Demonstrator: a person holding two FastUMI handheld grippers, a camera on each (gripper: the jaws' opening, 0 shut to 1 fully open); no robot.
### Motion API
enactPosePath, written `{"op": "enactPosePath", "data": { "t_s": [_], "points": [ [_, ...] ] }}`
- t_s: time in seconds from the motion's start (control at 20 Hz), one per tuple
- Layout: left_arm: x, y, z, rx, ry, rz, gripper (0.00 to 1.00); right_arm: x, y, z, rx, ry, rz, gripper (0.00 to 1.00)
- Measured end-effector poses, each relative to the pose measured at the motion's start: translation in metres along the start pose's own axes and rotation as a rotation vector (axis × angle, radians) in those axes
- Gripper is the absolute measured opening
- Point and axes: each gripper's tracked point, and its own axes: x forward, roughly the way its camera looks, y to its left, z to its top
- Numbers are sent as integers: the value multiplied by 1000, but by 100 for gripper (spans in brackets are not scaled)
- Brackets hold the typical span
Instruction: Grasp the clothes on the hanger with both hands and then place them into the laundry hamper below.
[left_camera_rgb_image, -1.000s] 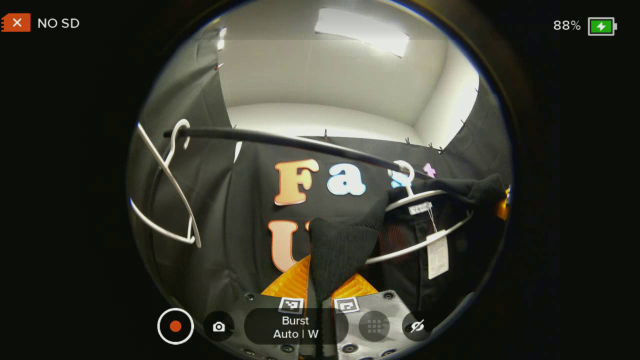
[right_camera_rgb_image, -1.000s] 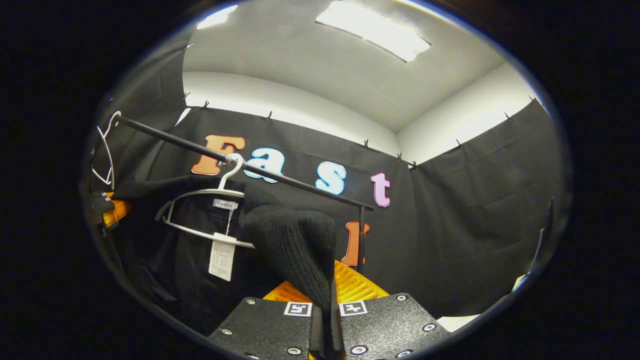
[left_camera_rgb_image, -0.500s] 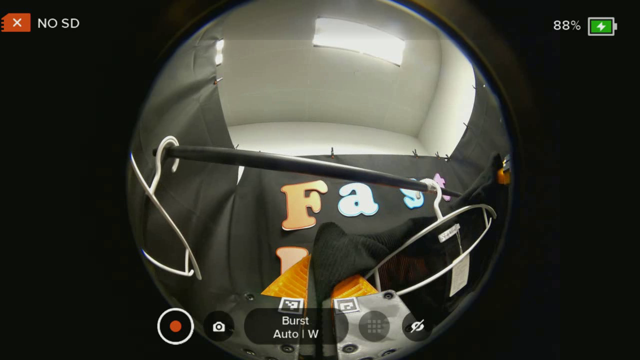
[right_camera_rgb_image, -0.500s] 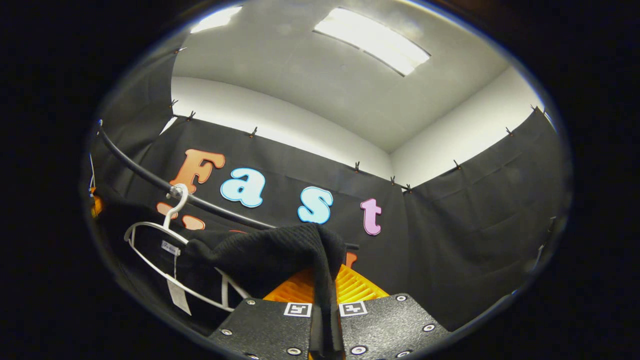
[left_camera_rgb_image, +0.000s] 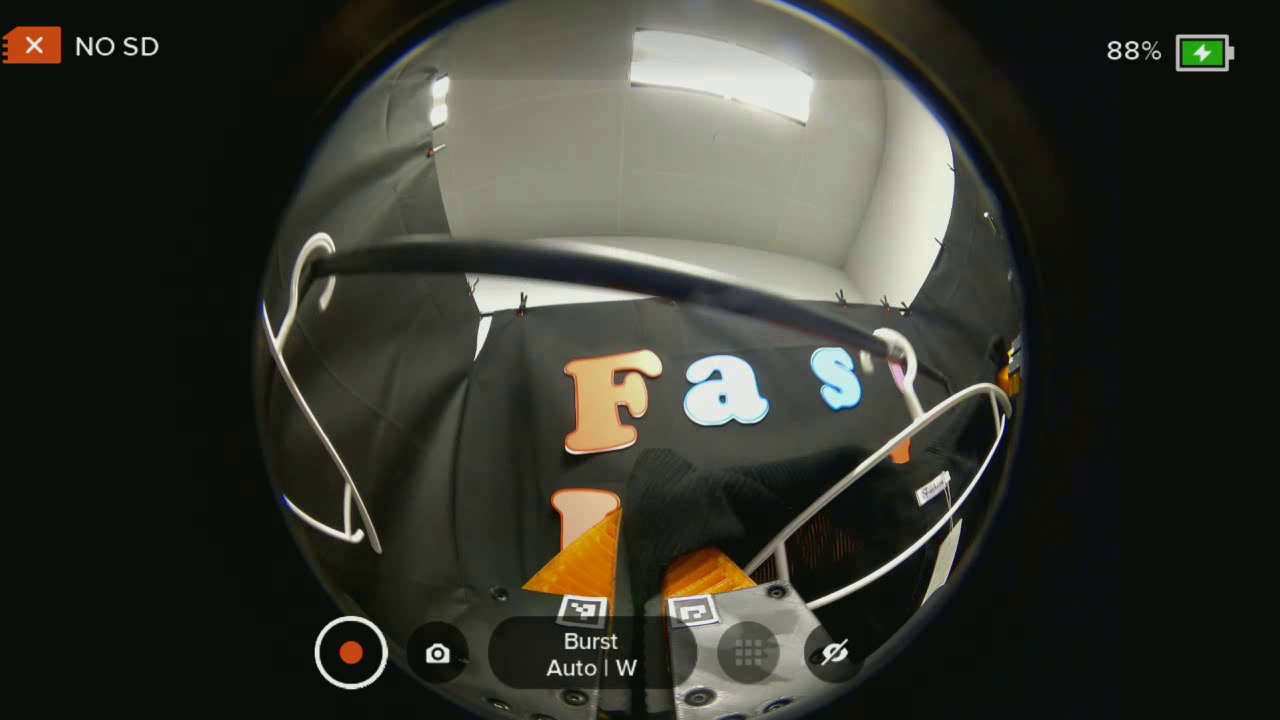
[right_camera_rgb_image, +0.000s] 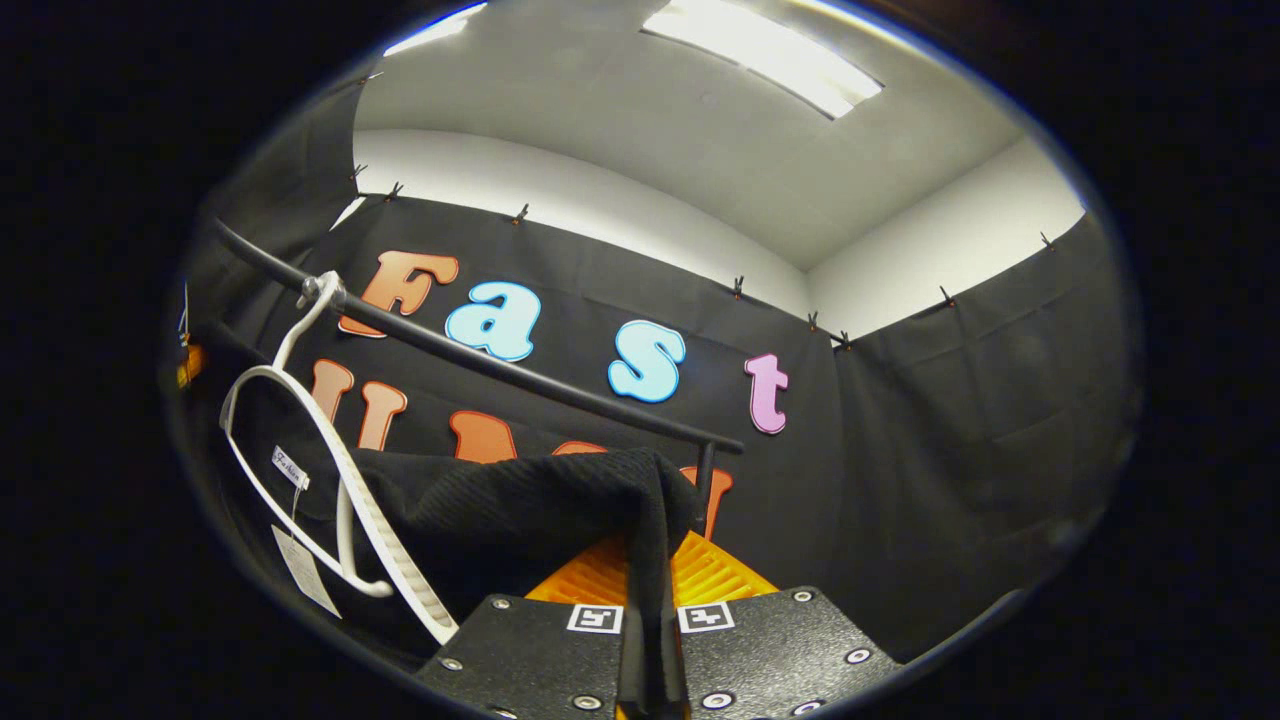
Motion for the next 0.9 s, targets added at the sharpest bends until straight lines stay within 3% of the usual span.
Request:
{"op": "enactPosePath", "data": {
  "t_s": [0.45, 0.9],
  "points": [
    [5, -3, -77, 29, 144, -8, 4, -46, 65, -59, 7, 84, 94, 6],
    [31, 8, -96, -12, 224, -10, 4, -61, 102, -67, 51, 97, 149, 6]
  ]
}}
